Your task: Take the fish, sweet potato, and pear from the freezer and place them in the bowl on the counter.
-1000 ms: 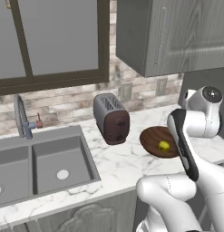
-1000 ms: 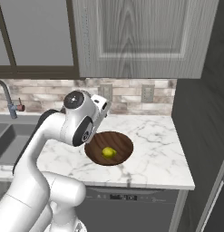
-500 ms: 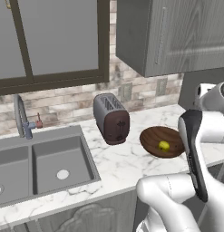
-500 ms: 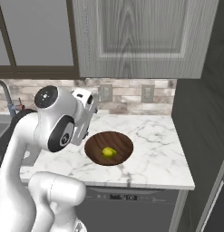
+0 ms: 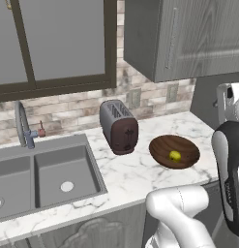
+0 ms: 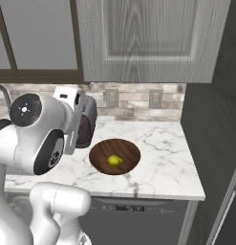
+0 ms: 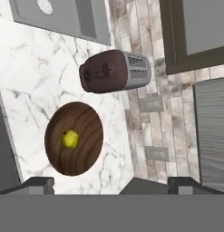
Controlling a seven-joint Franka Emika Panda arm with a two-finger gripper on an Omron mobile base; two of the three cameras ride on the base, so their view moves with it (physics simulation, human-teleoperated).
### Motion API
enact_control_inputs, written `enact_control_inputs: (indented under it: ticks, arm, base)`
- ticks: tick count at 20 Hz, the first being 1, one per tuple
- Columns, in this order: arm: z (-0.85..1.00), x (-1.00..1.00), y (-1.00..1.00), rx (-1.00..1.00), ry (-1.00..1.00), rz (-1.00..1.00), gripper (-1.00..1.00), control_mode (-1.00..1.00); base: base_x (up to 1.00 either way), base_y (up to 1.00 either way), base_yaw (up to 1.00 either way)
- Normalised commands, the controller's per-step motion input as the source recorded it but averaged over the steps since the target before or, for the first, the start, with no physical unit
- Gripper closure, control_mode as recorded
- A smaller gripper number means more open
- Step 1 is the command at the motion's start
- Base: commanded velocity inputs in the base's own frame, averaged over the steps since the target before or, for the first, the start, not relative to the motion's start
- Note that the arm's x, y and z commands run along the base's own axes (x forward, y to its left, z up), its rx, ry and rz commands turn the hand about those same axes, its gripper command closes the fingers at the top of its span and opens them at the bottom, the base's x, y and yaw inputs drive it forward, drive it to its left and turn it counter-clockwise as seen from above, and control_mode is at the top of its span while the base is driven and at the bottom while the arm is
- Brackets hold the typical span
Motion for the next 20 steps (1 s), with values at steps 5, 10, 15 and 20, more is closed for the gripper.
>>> enact_control_inputs:
  ticks: [5, 10, 15, 20]
  arm:
    - [0.08, -0.15, 0.46, -0.07, -0.17, 0.06, -1.00, -1.00]
    - [0.15, -0.17, 0.12, -0.04, -0.13, 0.00, -1.00, -1.00]
    - [0.23, -0.22, 0.19, -0.03, -0.08, -0.01, -1.00, -1.00]
    - [0.31, -0.07, 0.26, 0.00, -0.01, 0.00, -1.00, -1.00]
  base:
    - [0.00, 0.00, 0.00]
    - [0.00, 0.00, 0.00]
    - [0.00, 0.00, 0.00]
    - [0.00, 0.00, 0.00]
